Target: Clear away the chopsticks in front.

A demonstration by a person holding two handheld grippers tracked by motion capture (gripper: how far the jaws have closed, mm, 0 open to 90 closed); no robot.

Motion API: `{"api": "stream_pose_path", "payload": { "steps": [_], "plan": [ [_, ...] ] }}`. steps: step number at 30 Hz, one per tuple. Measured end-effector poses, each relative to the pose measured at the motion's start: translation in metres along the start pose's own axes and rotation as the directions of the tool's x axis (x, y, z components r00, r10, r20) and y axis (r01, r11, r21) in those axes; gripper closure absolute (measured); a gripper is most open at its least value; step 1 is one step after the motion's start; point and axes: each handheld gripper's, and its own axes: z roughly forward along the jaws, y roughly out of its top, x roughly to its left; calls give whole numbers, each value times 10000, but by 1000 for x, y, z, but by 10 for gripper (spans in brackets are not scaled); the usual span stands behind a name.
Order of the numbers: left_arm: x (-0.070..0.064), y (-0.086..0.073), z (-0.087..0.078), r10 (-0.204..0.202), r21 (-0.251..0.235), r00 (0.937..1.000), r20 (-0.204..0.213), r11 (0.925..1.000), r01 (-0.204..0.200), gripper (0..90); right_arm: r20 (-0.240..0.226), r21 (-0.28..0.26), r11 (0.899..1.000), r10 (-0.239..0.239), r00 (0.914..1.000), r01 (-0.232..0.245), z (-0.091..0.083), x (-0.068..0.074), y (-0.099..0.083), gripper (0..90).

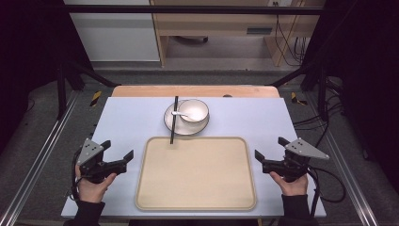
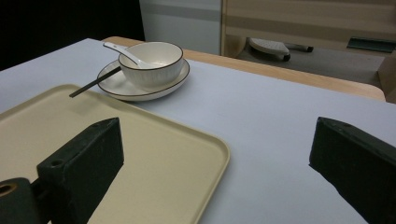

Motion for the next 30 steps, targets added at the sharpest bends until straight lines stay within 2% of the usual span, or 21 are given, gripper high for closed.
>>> {"api": "stream_pose_path", "payload": {
  "steps": [20, 30],
  "plan": [
    [-19, 4, 15, 281, 131, 9996, 6, 9995, -281, 87, -41, 6, 10000, -6, 10000, 6, -1, 0, 0, 33],
    [-30, 11, 34, 352, 293, 9994, 68, 9989, -354, 90, -11, 12, 10000, -32, 10000, 32, 0, 2, 1, 35]
  ]
}}
